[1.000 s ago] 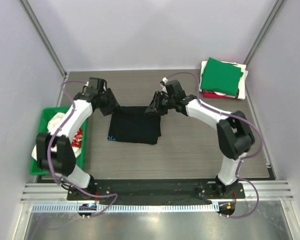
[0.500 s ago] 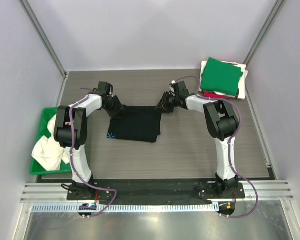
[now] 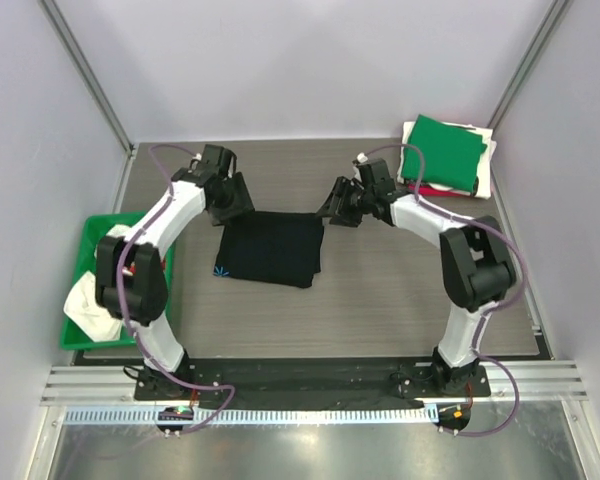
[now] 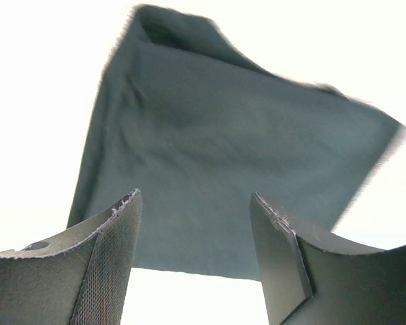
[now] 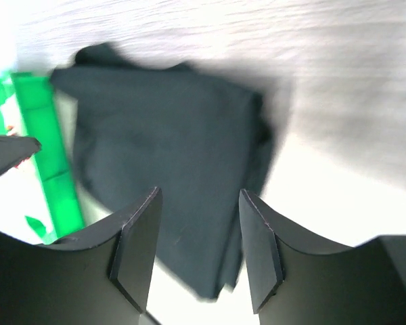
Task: Fold and stack the t-shirts
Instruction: Fold the tshirt
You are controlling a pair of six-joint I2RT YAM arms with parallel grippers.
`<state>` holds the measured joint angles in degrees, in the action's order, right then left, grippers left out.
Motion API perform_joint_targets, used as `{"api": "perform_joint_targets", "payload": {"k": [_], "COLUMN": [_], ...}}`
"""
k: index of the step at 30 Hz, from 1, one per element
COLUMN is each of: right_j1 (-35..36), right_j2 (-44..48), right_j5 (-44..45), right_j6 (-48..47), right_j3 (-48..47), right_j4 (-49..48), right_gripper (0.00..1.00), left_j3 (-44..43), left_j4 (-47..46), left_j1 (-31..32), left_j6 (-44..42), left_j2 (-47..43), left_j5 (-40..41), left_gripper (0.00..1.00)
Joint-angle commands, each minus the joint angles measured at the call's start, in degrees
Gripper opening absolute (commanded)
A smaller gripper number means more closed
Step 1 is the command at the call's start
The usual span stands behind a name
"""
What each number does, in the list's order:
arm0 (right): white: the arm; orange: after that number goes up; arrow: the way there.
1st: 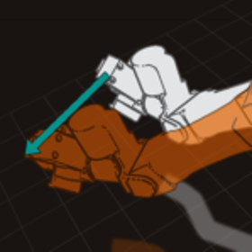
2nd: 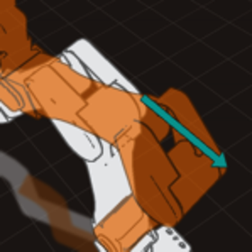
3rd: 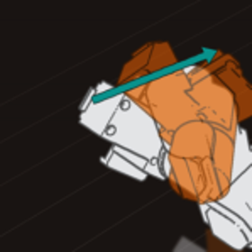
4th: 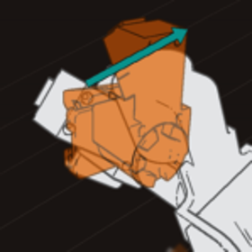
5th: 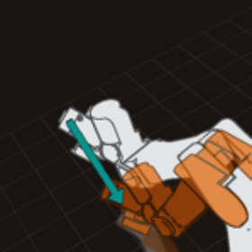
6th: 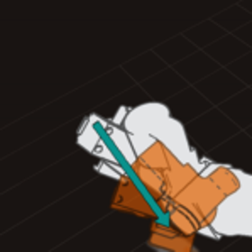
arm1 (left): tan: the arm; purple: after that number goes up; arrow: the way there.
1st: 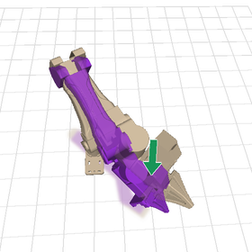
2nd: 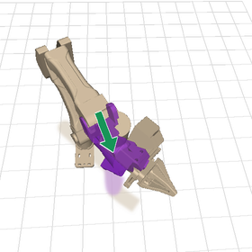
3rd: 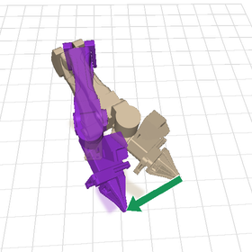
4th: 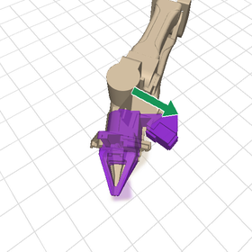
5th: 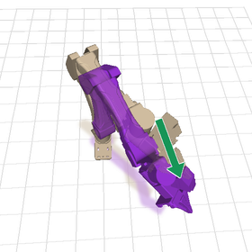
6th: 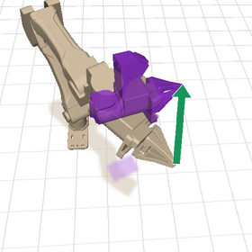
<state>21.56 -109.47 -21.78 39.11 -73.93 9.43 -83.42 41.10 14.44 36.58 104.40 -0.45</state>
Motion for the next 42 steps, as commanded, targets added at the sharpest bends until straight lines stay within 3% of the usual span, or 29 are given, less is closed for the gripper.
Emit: {"api": "perform_joint_targets", "payload": {"k": [1,7,12,15,20,25,29,33,36,42], "right_j1": [2.9,13.3,13.9,13.9,13.8,15.4,20.1,21.2,19.6,6.0], "right_j2": [9.9,11.3,5.4,2.6,3.8,12.0,19.6,28.7,37.4,43.6], "right_j5": [0.3,-0.5,-2.4,3.8,9.7,12.1,16.4,16.6,16.2,11.1], "right_j6": [0.5,8.9,14.6,11.4,10.8,13.6,16.3,15.1,13.8,7.7], "right_j3": [4.5,13.6,17.4,17.2,24.4,36.4,40.2,41.1,41.1,43.1], "right_j4": [0.0,-11.8,-22.5,-16.5,-13.3,-14.8,-11.5,-6.3,-4.4,-4.2], "right_gripper": [0.55,0.49,0.42,0.40,0.36,0.34,0.34,0.43,0.57,0.84], "left_j3": [3.2,18.4,26.1,28.2,30.9,35.9,40.7,39.9,32.1,21.0], "left_j4": [4.1,-7.8,-14.8,-17.2,-18.1,-19.4,-18.7,-11.0,-1.4,10.8], "left_j1": [1.2,1.1,1.1,0.8,0.7,1.6,5.2,6.5,6.4,6.3], "left_j6": [-1.3,3.8,4.7,4.6,4.5,4.6,5.4,5.6,2.4,-7.3], "left_j2": [-10.3,-18.0,-15.8,-11.6,-7.5,-11.7,-18.2,-27.1,-32.8,-36.3], "left_j5": [2.7,-3.9,-5.5,-4.7,-3.5,-2.7,-2.8,-1.7,3.1,8.3], "left_gripper": [0.66,0.66,0.64,0.64,0.62,0.61,0.60,0.62,0.67,0.75]}}
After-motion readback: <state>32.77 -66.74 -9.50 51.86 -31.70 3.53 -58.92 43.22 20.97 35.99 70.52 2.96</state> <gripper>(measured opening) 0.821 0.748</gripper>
